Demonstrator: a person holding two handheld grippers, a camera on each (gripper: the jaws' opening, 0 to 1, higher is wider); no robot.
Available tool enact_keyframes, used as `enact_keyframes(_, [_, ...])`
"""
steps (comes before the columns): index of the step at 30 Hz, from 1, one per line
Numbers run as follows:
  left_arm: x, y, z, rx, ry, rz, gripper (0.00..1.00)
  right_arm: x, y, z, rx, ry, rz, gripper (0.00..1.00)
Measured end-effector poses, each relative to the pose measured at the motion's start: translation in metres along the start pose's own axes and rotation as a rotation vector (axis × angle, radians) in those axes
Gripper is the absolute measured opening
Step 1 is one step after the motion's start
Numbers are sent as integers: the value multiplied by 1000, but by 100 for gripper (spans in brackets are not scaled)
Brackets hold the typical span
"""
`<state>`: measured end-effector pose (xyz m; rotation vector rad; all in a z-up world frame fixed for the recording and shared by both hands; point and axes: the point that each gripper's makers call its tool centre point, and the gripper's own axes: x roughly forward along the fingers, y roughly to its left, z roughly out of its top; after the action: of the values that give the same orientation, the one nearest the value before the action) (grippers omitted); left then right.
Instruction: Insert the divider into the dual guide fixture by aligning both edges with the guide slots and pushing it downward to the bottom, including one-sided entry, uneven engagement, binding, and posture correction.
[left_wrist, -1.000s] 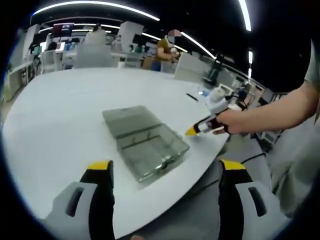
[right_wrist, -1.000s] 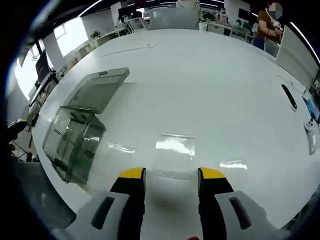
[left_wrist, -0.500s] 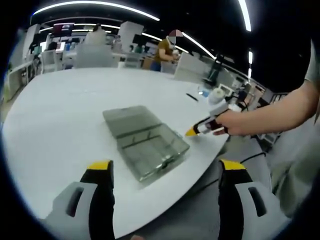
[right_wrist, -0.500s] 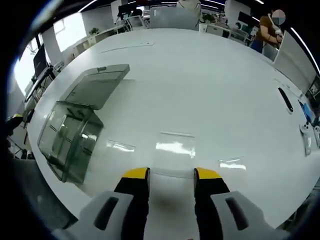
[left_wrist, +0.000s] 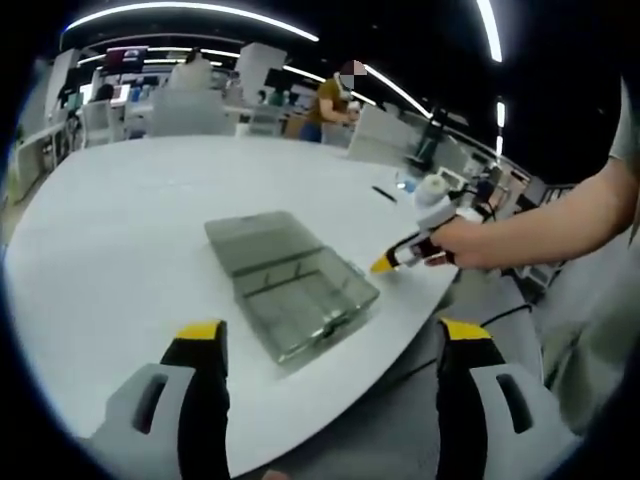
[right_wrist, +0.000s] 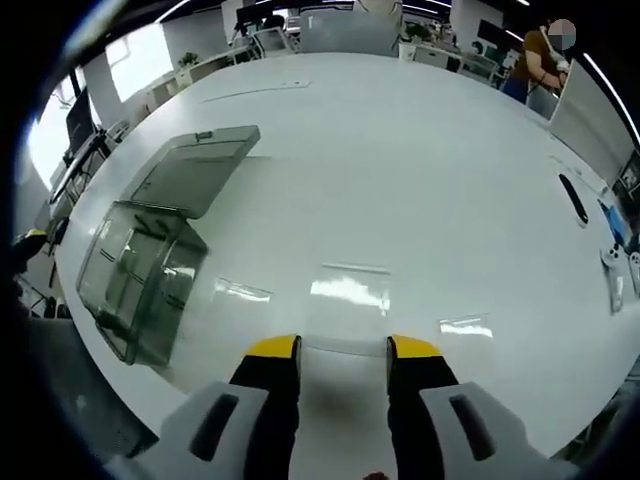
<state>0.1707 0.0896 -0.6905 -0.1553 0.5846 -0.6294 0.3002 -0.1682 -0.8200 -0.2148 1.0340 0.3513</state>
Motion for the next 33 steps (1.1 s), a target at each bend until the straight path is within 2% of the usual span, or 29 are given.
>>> enact_keyframes(14, [6,-4,3,10,9,-20,83,-1,1,-1,-28,-5,28,28])
enact_keyframes(15, [6,-4,3,9,9,-21,83,-4,0,6,-16,-32,29,28])
enact_keyframes(16, [7,-5,2,9,10,-22,83,-5,1,2,-43,-2,32,28])
enact_keyframes(18, [8,-5,1,8,13,-25,83,-4,2,1,-43,5,37,28])
enact_keyframes(33, [7,-6,1,2,14,-28,83,-4,4,0,-28,3,51,28])
